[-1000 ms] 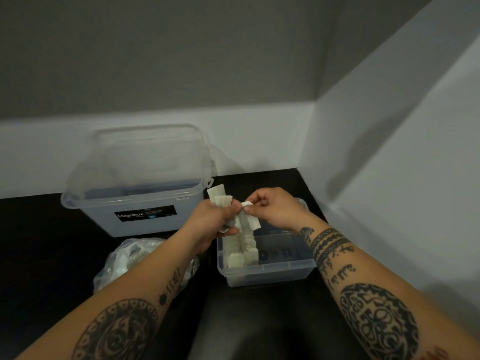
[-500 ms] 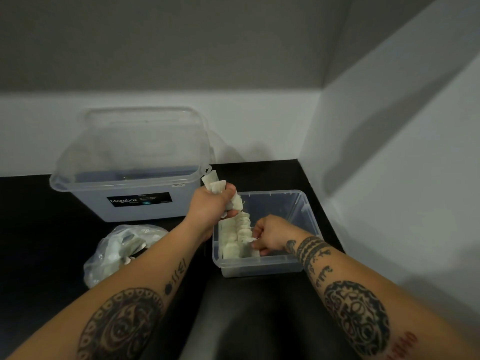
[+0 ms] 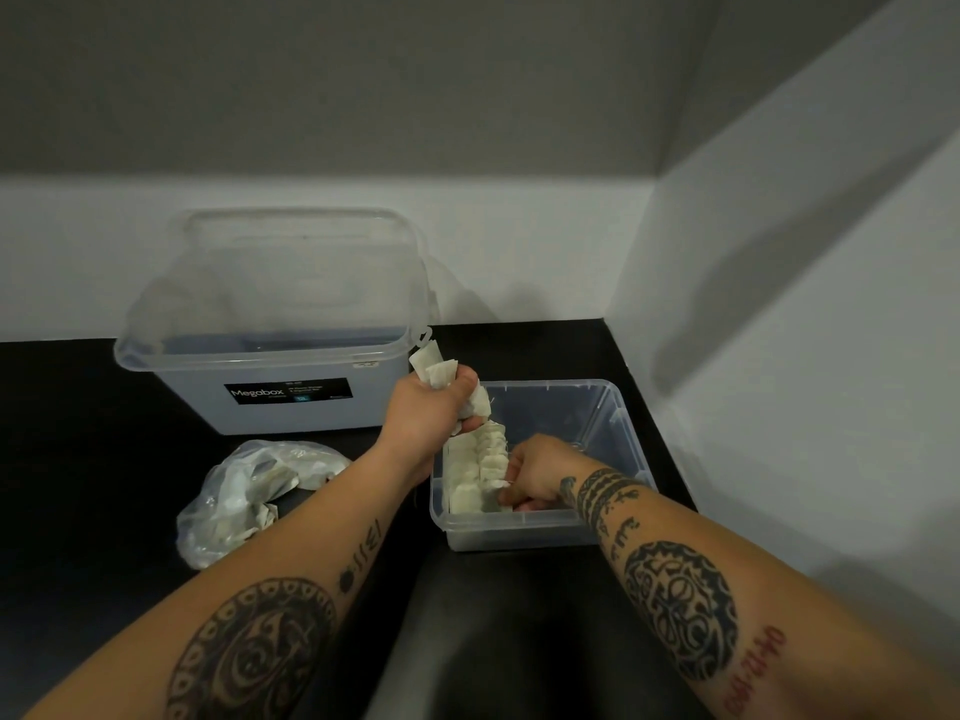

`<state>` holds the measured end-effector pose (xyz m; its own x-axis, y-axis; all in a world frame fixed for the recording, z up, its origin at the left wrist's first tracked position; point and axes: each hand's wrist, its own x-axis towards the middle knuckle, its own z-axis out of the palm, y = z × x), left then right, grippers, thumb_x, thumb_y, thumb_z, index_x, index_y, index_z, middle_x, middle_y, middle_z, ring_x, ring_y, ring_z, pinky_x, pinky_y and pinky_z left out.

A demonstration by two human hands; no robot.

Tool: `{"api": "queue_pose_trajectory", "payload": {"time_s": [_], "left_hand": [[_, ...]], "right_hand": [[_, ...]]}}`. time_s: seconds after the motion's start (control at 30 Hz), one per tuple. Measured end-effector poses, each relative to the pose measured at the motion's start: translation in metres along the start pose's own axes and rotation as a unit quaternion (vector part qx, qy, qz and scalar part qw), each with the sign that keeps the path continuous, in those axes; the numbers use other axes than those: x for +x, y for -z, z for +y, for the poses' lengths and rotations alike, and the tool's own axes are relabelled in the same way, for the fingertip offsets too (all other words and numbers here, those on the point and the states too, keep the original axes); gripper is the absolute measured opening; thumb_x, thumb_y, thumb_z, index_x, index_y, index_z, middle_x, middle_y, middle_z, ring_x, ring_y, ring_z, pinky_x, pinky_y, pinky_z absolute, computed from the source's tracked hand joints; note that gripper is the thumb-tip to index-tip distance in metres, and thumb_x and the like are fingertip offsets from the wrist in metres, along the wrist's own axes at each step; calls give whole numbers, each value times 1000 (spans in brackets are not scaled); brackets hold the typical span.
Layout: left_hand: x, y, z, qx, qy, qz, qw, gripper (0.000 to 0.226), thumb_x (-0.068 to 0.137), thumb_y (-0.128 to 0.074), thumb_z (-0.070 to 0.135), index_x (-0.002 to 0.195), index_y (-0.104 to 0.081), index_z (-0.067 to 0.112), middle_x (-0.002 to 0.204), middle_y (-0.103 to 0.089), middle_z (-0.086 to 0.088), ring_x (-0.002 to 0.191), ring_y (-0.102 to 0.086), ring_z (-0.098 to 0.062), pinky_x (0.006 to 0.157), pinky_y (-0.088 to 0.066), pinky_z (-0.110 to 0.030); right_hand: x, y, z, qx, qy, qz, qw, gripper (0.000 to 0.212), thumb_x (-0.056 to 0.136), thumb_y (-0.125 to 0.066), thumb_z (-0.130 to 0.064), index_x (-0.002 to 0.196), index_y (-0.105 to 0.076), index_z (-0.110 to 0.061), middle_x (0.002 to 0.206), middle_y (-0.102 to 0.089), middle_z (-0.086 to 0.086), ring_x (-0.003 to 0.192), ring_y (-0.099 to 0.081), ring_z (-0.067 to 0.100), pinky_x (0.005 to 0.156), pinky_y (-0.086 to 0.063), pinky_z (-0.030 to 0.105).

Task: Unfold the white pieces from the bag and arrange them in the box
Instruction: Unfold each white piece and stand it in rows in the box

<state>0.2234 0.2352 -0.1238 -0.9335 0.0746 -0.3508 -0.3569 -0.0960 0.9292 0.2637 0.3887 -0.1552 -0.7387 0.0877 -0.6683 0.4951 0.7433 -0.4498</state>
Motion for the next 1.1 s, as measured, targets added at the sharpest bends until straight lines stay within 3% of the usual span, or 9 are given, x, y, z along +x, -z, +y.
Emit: {"api": "queue_pose_trajectory", "payload": {"time_s": [0.2, 0.33, 0.47, 0.57, 0.67, 0.8, 0.93, 1.0, 1.1], "left_hand": [[-8, 1, 6, -49, 17, -26, 998, 7, 96, -70, 15, 100, -67, 10, 116, -66, -16, 106, -67, -29, 80, -64, -41], [-11, 1, 11, -135, 51, -68, 987, 15, 96, -57, -3, 107, -65, 4, 120, -62, -20, 110, -64, -36, 67, -63, -34], [-15, -3, 11, -199, 72, -102, 972, 22, 96, -51, -9, 108, -65, 4, 115, -66, -21, 97, -72, -33, 72, -65, -36], [-18, -9, 9, -191, 67, -113, 973, 22, 96, -57, -7, 111, -66, 8, 119, -70, -20, 98, -74, -30, 76, -64, -37], [-21, -15, 8, -170, 59, -109, 978, 22, 94, -64, -4, 109, -68, 11, 112, -73, -15, 95, -75, -27, 79, -62, -35], [-27, -22, 8, -139, 51, -119, 982, 19, 91, -70, 0, 104, -68, 13, 102, -75, -10, 90, -76, -22, 75, -62, -34], [-24, -20, 9, -144, 48, -81, 985, 10, 92, -71, 6, 100, -71, 11, 103, -73, -9, 96, -74, -25, 70, -61, -33], [-21, -14, 9, -140, 39, -47, 988, 11, 93, -70, 7, 104, -70, 9, 105, -70, -11, 99, -71, -27, 68, -61, -32], [-18, -8, 9, -143, 35, -27, 989, 8, 95, -69, 6, 102, -68, 9, 101, -68, -12, 91, -70, -28, 69, -64, -34]], "right_hand": [[-8, 7, 0, -11, -1, 15, 1000, 29, 82, -83, -19, 106, -69, -10, 103, -75, 9, 86, -72, 18, 86, -62, 35], [-16, 21, 0, -32, 41, 68, 996, 21, 86, -76, -13, 102, -70, -2, 97, -73, 10, 85, -70, 18, 79, -62, 30], [-32, 42, -2, 175, 59, 91, 979, 8, 94, -63, -4, 101, -65, -4, 97, -71, 12, 76, -71, 20, 70, -64, 34], [-57, 54, -6, 332, 76, 71, 937, 18, 104, -55, -24, 116, -63, -13, 105, -72, 8, 79, -70, 17, 63, -58, 25], [-69, 56, -5, 397, 125, 77, 906, 29, 101, -58, -39, 116, -66, -15, 102, -72, 5, 79, -65, 16, 63, -55, 25], [-66, 52, -2, 396, 154, 157, 892, 17, 95, -70, -27, 108, -68, -17, 101, -74, 6, 75, -66, 13, 64, -55, 25], [-64, 58, 1, 389, 154, 199, 886, 10, 97, -66, -23, 104, -67, -16, 99, -74, 7, 74, -67, 13, 63, -56, 26], [-62, 61, 6, 345, 149, 195, 906, 9, 97, -66, -20, 104, -66, -15, 96, -74, 8, 72, -68, 13, 63, -57, 25], [-58, 53, 9, 214, 143, 120, 959, 12, 94, -70, -17, 104, -66, -13, 92, -76, 11, 74, -71, 16, 70, -61, 27]]}}
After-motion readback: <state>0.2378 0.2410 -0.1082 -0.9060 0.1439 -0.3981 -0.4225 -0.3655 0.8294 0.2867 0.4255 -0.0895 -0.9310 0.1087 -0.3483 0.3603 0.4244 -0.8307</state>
